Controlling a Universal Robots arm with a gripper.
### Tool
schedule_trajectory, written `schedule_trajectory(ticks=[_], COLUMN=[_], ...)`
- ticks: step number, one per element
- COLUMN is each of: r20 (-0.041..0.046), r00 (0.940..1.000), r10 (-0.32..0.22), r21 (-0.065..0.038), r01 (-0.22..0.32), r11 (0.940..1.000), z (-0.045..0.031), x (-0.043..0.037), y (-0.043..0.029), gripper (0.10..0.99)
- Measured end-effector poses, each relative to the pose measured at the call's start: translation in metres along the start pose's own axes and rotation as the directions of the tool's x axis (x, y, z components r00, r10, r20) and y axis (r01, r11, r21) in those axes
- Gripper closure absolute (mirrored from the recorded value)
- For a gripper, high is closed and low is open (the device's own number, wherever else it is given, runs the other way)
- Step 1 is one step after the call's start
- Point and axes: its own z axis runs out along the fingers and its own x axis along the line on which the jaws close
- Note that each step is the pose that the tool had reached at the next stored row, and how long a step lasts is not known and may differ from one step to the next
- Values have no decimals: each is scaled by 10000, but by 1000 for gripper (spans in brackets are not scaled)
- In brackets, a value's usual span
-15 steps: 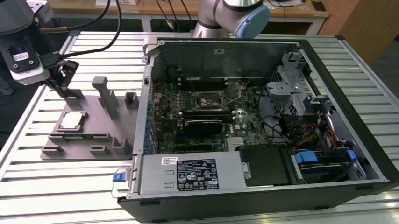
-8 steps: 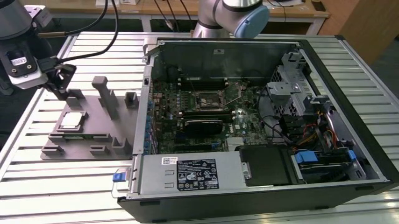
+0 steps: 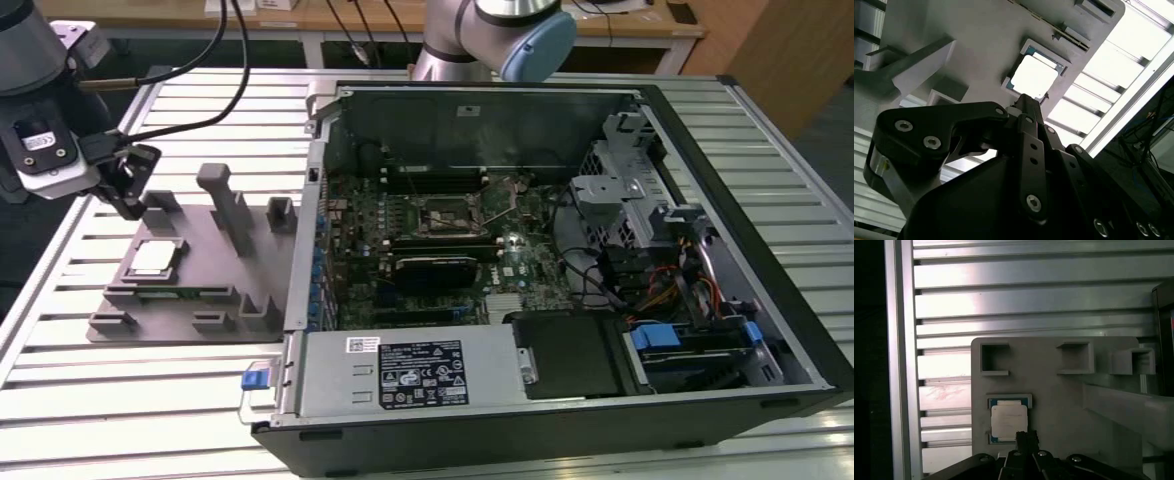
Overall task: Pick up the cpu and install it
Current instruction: 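Pick up the cpu and move it towards the insertion slot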
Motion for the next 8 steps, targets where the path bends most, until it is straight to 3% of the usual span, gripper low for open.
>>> schedule_trajectory(ticks=[8], r20=[-1], r00=[10000], r10=[0], r21=[1], r01=[0], r11=[10000], z=[93], x=[58], y=[-8], gripper=[980])
